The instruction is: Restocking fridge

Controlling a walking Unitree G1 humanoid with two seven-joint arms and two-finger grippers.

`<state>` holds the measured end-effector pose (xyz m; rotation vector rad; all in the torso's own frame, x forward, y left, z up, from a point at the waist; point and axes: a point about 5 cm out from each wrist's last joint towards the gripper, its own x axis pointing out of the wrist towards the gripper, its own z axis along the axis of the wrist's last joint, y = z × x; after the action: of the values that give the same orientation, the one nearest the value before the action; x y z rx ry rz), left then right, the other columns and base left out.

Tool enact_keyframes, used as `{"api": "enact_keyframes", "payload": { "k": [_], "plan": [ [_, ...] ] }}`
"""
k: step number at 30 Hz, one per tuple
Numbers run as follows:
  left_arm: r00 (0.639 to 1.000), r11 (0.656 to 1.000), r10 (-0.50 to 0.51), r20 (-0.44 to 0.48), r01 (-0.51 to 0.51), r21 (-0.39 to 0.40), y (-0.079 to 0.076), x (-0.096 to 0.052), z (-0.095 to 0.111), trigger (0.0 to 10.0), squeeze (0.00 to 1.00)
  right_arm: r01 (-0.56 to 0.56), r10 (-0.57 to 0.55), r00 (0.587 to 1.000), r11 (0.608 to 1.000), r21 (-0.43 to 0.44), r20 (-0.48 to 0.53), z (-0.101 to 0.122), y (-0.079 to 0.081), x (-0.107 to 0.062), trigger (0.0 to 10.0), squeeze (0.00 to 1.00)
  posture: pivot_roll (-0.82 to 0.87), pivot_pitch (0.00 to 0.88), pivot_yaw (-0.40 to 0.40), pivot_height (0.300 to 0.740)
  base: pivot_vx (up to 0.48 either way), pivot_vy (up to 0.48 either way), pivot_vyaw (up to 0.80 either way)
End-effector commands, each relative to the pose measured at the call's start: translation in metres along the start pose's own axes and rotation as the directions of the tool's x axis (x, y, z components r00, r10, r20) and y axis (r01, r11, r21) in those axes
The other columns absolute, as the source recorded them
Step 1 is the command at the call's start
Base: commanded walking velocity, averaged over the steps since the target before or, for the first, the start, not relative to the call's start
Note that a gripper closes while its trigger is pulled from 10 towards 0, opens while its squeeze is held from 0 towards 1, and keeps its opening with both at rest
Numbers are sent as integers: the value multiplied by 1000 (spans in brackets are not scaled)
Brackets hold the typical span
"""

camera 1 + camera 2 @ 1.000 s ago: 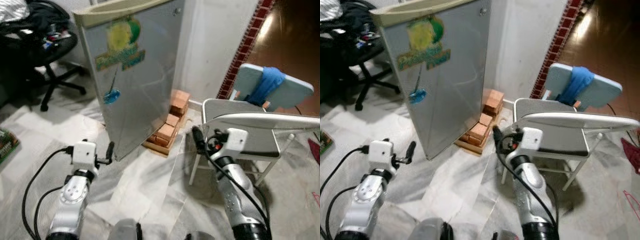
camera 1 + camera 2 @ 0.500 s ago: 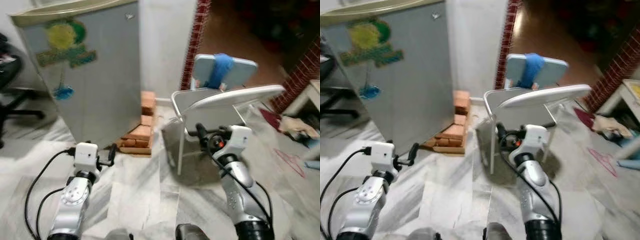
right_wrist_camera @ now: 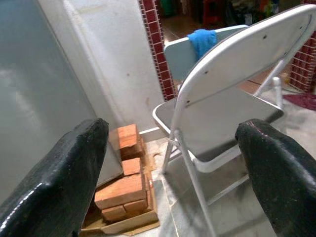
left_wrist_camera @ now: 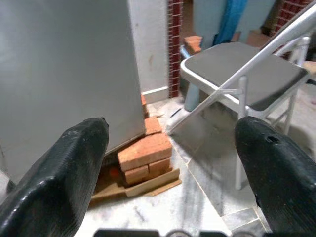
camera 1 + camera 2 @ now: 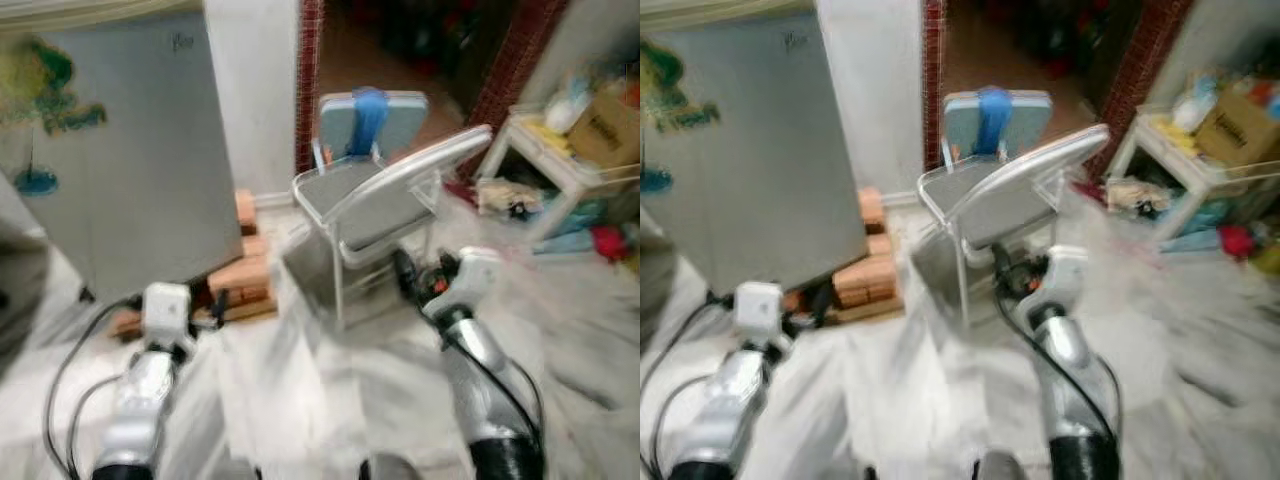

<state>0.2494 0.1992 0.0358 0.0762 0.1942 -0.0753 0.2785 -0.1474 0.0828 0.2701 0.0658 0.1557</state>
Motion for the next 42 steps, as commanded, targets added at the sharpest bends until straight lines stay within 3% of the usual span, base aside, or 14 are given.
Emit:
{"api": "enact_keyframes", "payload": {
  "k": [1, 24, 42],
  "plan": [
    [999, 999, -28, 15, 29, -15, -9, 4, 4, 10000, 0, 29, -29, 999, 999, -23, 15, 6, -10, 0, 10000, 0, 8, 29, 8, 740, 0, 480, -800],
    [1000, 1000, -15, 3, 15, -9, -12, 7, 1, 10000, 0, 30, -29, 1000, 999, -45, 10, 3, -12, 1, 10000, 0, 6, 12, 0, 740, 0, 480, -784],
    [1000, 1000, -14, -6, 14, 26, -12, 6, -1, 10000, 0, 25, -24, 1000, 998, -55, 5, -1, -9, 1, 10000, 0, 14, 19, 7, 740, 0, 480, 0]
  ]
}}
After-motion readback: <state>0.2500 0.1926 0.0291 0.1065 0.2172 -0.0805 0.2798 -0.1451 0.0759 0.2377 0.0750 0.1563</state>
